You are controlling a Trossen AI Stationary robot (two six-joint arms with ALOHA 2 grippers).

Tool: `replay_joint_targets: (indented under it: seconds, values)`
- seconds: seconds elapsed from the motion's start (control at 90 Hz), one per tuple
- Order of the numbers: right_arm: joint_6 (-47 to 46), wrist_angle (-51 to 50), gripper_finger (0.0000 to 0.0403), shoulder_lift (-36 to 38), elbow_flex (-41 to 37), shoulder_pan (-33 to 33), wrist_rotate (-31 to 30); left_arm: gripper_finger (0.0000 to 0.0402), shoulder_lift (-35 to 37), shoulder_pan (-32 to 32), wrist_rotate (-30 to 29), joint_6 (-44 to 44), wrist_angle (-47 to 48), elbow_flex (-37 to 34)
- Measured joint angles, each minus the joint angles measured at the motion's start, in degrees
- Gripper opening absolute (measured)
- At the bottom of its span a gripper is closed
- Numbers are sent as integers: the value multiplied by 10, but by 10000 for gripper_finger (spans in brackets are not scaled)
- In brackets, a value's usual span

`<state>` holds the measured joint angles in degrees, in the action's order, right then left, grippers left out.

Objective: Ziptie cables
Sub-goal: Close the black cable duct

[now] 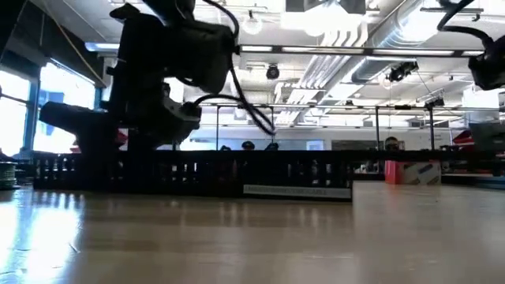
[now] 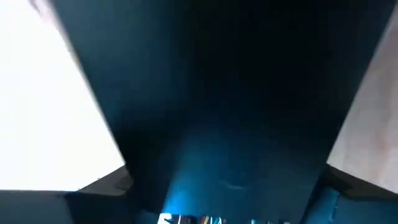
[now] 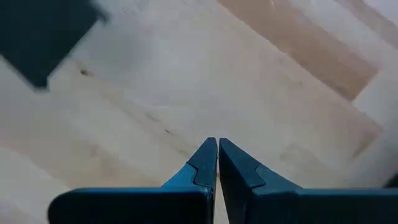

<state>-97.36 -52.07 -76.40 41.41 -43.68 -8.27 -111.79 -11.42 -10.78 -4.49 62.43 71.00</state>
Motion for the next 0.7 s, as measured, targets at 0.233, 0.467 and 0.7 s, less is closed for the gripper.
replay_joint_targets:
  seconds: [0.233,0.467,0.7]
  values:
    - [-3,74,0,0,0,-18,-5,212,0,-7,-1,-2,-59,24]
    - [-2,99,0,-4,0,-17,-24,212,0,-7,0,3,-103,41]
    - [9,93,0,-4,-1,3,-36,212,0,-7,-1,0,-153,42]
